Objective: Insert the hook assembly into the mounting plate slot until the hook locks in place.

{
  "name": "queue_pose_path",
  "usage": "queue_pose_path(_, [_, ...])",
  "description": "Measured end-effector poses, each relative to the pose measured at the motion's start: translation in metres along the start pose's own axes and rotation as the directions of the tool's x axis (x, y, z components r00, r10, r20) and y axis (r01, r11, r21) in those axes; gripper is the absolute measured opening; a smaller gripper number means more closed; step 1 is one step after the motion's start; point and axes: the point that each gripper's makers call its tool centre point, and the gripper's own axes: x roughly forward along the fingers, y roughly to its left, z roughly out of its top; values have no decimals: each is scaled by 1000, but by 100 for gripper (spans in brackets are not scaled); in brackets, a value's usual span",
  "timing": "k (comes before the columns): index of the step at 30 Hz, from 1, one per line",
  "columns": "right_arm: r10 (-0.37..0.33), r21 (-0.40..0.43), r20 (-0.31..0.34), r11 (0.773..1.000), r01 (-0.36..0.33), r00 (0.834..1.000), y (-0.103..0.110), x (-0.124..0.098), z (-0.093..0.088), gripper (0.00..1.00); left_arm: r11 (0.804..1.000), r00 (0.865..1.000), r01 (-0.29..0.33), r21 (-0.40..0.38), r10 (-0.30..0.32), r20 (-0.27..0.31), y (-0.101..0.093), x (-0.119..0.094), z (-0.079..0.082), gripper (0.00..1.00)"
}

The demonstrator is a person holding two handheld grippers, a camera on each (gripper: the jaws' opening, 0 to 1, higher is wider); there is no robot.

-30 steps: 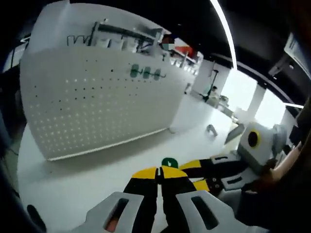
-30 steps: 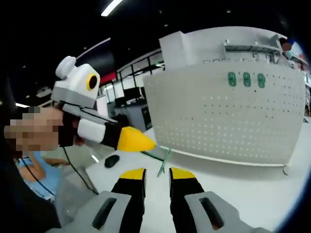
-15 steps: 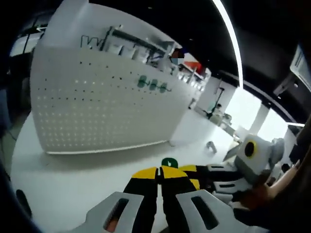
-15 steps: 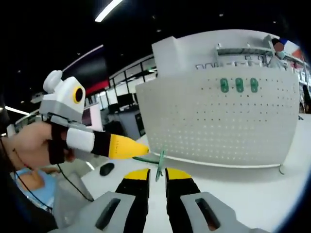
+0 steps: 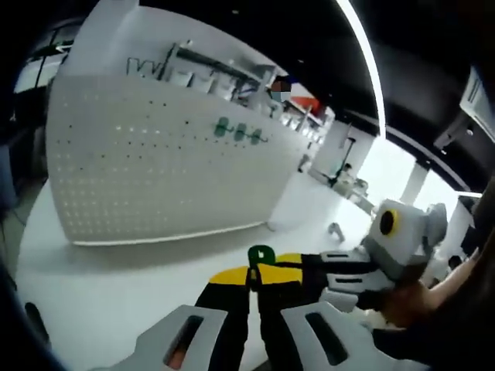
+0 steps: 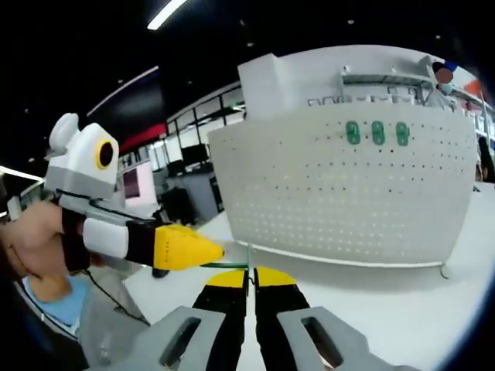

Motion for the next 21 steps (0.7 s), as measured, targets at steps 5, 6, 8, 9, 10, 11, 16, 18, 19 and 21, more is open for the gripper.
queue_pose_path(5, [6,14,17,1000,-6,1000,-1,3,9,0,1000,1000,16,9,-16,-5,-4,-1,-1,13])
queue_pose_path(6, [5,16,21,1000,-5,1000,-2,3,11,0,1000,1000,14,8,-14,-6,-4,-2,-2,16])
queue_pose_path(8, [7,8,24,1000,-7,1000,-3,4,13,0,1000,1000,19,6,-19,0,-5,-3,-1,22])
queue_pose_path(9, [9,10,24,1000,-9,1000,-3,3,13,0,1000,1000,26,4,-26,6,-6,-3,1,23])
queue_pose_path(10, [14,14,26,1000,-14,1000,-3,3,14,0,999,999,33,-1,-33,9,-6,-4,2,24])
queue_pose_path(11, [19,19,27,1000,-19,999,-3,2,14,0,999,999,46,-9,-46,12,-7,-5,4,25])
queue_pose_path(16, [75,95,61,992,-80,995,5,-2,20,0,996,996,82,-41,-80,47,-7,-10,13,23])
queue_pose_path(18, [86,113,61,989,-92,994,6,-4,21,0,995,995,89,-42,-87,51,-7,-11,15,19])
queue_pose_path(19, [88,112,64,989,-95,994,7,-5,21,0,995,995,90,-43,-88,52,-8,-11,16,18])
queue_pose_path(21, [98,122,67,987,-105,993,9,-5,21,0,994,994,100,-44,-97,59,-9,-12,18,17])
